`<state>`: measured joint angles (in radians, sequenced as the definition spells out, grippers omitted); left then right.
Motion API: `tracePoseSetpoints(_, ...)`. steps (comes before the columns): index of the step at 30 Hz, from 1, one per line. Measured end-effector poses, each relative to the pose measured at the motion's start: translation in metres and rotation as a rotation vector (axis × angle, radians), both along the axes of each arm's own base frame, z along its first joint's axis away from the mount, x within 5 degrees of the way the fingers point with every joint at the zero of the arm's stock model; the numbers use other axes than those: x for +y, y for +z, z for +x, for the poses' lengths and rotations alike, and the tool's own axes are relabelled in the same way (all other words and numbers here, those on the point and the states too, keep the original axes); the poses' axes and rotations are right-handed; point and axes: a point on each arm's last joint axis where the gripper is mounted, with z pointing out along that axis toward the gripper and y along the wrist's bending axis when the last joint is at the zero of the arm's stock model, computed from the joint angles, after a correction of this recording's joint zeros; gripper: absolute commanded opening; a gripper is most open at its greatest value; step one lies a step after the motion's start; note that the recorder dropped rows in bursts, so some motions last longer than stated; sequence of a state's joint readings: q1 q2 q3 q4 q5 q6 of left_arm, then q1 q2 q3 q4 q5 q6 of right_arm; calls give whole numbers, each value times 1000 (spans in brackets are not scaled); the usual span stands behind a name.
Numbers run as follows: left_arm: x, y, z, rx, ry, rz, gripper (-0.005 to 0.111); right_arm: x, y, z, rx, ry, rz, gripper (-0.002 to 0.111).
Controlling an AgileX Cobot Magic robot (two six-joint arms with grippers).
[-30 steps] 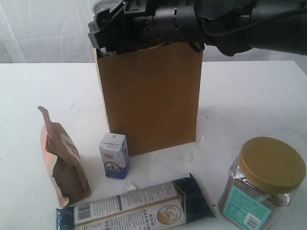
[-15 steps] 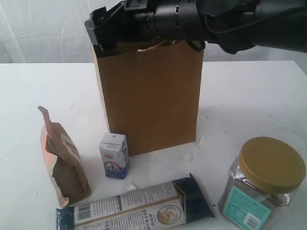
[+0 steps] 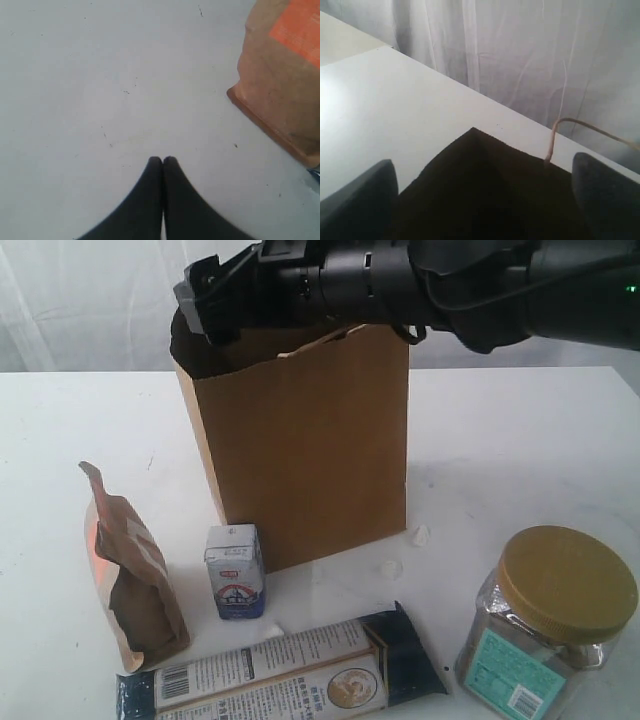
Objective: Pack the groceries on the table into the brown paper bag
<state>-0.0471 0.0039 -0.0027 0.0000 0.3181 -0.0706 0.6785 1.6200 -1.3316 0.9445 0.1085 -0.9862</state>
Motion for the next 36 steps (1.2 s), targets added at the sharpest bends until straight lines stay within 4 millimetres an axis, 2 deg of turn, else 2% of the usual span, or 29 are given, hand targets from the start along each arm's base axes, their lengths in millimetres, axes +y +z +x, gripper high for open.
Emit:
tracePoseSetpoints(7,0,0,0,0,0,0,0,3,-1,-7,75,59,14,87)
tracePoseSetpoints(13,0,0,0,0,0,0,0,-1,12,-21,87,127,18,87)
tracePoseSetpoints(17,0,0,0,0,0,0,0,-11,35,-33,-7,139,19,87)
tracePoseSetpoints(24,0,0,0,0,0,5,0,-49,100,-71,-250,86,98,83)
tracePoseSetpoints(28,0,0,0,0,0,5,0,-74,132,-94,-408,27,117,67)
tracePoseSetpoints(33,0,0,0,0,0,5,0,-110,159,-112,-593,-77,68,26)
tracePoseSetpoints(36,0,0,0,0,0,5,0,-133,167,-116,-668,-152,6,2)
